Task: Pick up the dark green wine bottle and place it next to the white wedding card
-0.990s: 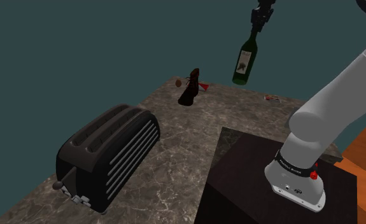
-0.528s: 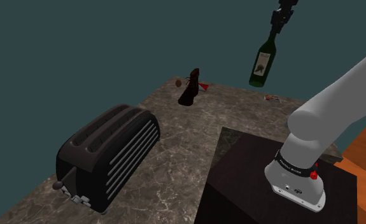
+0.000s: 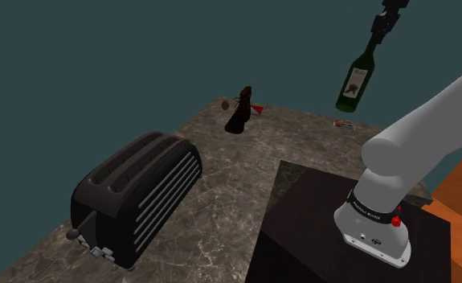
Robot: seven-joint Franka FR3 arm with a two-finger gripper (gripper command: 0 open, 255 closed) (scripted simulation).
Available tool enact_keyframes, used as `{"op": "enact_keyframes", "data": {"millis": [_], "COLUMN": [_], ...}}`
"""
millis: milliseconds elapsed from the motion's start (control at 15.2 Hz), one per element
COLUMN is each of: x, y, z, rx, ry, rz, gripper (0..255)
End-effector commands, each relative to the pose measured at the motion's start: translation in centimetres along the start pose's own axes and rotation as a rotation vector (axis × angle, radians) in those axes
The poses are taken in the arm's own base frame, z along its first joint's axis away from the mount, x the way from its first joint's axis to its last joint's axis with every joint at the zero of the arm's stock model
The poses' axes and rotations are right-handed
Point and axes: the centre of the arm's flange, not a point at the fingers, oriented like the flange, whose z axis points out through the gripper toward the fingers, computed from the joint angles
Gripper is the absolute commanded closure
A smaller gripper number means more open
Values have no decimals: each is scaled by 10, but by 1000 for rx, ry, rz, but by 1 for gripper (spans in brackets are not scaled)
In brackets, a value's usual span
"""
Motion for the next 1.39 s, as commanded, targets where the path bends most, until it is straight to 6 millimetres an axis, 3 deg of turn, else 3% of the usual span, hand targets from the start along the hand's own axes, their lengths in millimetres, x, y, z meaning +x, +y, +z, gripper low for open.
{"op": "enact_keyframes", "data": {"millis": [0, 198, 1320], "x": [-18, -48, -58], "y": [20, 52, 49], "z": [-3, -5, 84], "rx": [0, 0, 0], "ry": [0, 0, 0], "rz": [-2, -2, -2], "gripper": [255, 255, 255]}}
